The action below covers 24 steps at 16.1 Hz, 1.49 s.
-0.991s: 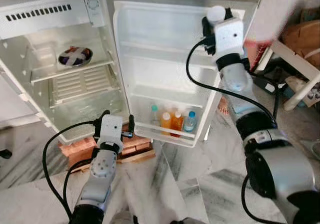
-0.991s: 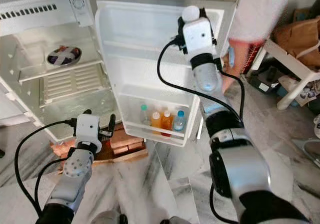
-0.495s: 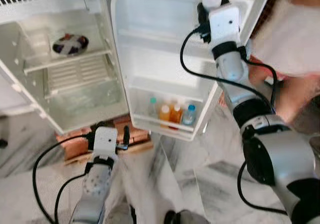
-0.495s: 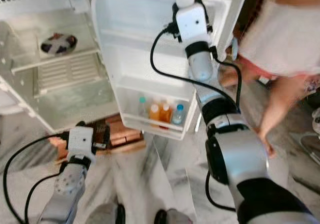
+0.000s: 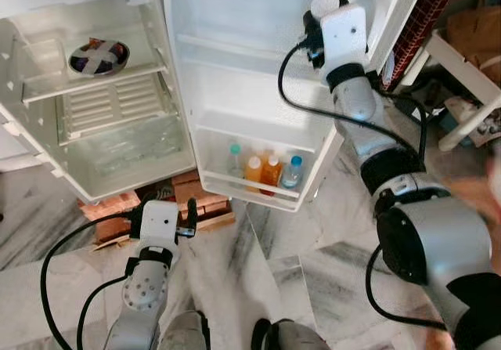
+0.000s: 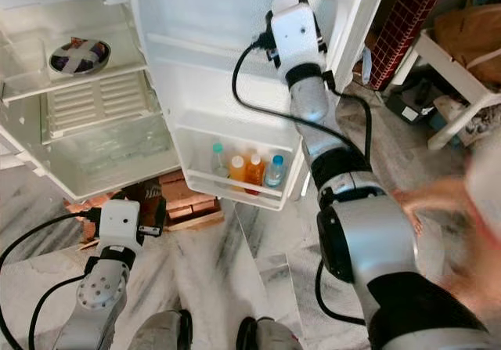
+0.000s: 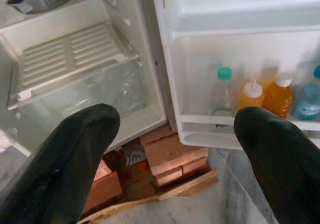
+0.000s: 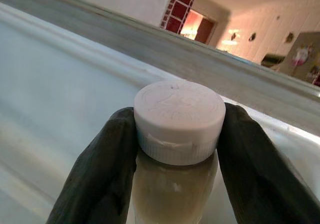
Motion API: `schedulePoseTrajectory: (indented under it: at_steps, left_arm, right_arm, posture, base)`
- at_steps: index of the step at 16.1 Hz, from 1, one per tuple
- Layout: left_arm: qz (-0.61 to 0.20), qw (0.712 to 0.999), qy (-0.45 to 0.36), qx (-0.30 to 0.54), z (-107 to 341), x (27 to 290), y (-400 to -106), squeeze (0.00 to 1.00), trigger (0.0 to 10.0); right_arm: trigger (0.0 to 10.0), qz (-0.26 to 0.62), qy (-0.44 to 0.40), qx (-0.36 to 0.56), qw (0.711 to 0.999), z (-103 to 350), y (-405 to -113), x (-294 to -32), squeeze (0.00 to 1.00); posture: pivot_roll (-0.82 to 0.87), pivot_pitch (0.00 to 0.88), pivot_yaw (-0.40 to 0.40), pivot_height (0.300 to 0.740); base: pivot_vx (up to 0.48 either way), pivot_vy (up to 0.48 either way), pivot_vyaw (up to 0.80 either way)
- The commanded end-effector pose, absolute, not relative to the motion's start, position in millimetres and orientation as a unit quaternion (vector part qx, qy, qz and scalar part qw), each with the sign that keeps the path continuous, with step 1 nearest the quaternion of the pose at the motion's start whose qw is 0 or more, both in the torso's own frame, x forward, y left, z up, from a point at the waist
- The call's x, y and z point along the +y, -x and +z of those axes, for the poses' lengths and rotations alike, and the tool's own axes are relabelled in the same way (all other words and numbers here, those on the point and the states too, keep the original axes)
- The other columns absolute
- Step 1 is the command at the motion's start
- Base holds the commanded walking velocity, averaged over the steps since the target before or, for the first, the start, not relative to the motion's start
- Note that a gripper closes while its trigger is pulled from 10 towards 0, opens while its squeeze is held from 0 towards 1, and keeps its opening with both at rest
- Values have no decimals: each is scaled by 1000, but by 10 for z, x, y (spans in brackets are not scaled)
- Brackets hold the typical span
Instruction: Restocking fridge
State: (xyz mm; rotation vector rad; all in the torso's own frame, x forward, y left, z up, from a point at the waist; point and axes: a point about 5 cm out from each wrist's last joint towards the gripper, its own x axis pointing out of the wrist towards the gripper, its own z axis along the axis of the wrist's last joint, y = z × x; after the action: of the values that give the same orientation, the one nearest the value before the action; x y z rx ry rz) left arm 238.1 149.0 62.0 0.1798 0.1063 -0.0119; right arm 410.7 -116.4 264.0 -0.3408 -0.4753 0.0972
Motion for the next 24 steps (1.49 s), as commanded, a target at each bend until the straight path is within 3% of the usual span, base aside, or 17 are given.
schedulePoseTrajectory:
  at_steps: [1,8,14,19,22,23,24]
  left_arm:
    - [-8,994,-90,53,642,1477,-2368,0,10000]
    - [-2,994,-91,58,653,1481,-2448,0,10000]
    - [-2,996,-78,49,684,1466,-2561,0,10000]
    - [-17,995,-82,51,642,1423,-2582,0,10000]
    - [-26,995,-85,51,631,1404,-2651,0,10000]
    - [-25,995,-84,47,638,1392,-2697,0,10000]
    - [-27,995,-83,45,645,1374,-2719,0,10000]
  right_arm:
    - [10000,36,166,-171,971,2402,-4130,-1288,1000]
    - [10000,20,188,-166,968,2531,-4173,-1307,1000]
    - [10000,17,163,-250,954,2635,-4074,-1374,1000]
    - [10000,22,132,-288,948,2189,-3752,-1515,1000]
    - [10000,23,99,-245,964,1739,-3456,-1550,1000]
    - [10000,35,87,-214,972,1538,-3317,-1494,133]
    - [10000,47,72,-192,978,1405,-3223,-1434,0]
  posture:
    - [236,207,-54,740]
    - [233,181,-61,740]
    - [224,144,-68,740]
    - [199,122,-53,740]
    - [177,100,-45,740]
    - [164,85,-42,740]
    - [158,79,-39,740]
  base:
    - [0,0,0]
    - [0,0,0]
    - [0,0,0]
    - [0,0,0]
    - [0,0,0]
    - [0,-330,0]
    - [0,-326,0]
